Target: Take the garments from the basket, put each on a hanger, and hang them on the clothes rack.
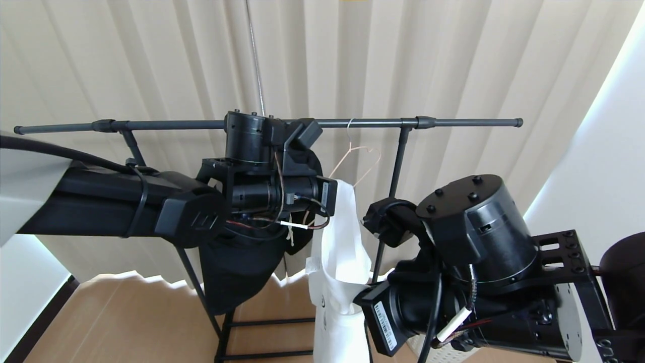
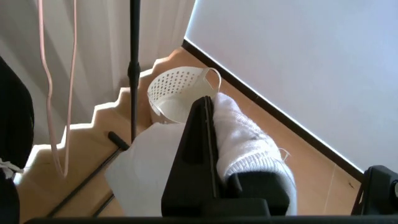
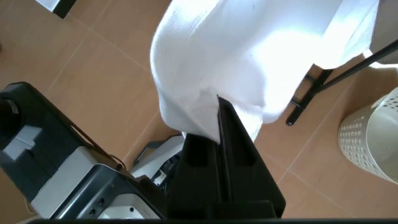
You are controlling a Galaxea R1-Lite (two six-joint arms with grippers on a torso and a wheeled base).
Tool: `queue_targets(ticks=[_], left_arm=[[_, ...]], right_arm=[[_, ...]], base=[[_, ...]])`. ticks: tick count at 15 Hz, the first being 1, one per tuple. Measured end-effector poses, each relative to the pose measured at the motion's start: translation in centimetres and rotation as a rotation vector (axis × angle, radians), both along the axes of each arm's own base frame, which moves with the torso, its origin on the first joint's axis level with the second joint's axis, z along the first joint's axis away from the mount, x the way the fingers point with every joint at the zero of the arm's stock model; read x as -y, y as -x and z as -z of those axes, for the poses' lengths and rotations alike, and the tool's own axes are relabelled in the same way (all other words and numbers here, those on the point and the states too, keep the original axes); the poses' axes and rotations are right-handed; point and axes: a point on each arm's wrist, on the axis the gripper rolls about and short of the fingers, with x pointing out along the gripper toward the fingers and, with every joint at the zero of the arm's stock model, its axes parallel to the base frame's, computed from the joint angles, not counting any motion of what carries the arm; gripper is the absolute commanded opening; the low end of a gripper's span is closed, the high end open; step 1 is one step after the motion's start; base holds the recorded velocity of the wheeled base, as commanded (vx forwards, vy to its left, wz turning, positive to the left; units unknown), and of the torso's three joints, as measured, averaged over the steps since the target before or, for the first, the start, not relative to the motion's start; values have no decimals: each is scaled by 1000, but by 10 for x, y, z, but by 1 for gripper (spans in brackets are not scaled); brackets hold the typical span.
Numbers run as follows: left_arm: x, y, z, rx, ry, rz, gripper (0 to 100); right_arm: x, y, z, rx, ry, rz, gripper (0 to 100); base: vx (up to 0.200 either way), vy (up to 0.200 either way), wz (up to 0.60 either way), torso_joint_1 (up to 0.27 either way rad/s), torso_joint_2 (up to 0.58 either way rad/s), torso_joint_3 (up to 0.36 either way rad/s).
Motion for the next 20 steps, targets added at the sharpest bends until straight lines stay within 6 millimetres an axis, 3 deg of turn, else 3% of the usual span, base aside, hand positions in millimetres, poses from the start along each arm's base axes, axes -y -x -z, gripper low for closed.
queue_targets(ticks=[2, 4, 7, 10, 12, 15, 20], left_arm=[[-1, 0, 0, -6, -6, -8, 0], [-11, 2, -2, -45, -46, -53, 0], [-30, 12, -6, -164, -181, -168, 0], [-39, 23, -9, -210, -300, -275, 0], [-38, 36, 1, -266, -426, -332, 0], [-25, 59, 8, -322, -465, -295, 0], [19, 93, 6, -401, -358, -237, 0]], right_arm=[[8, -6, 0, 12, 31, 16, 0], [31, -19, 1, 38, 128, 38, 0], [59, -53, -3, 134, 157, 218, 0], [71, -85, -1, 226, 196, 373, 0], [63, -109, -3, 276, 182, 432, 0], [41, -141, -9, 325, 123, 472, 0], [-2, -152, -12, 323, 0, 463, 0]], base=[[0, 0, 0, 0, 0, 0], [0, 0, 0, 0, 0, 0], [0, 0, 0, 0, 0, 0], [0, 0, 0, 0, 0, 0], [0, 0, 0, 0, 0, 0], [0, 0, 0, 0, 0, 0], [0, 0, 0, 0, 0, 0]])
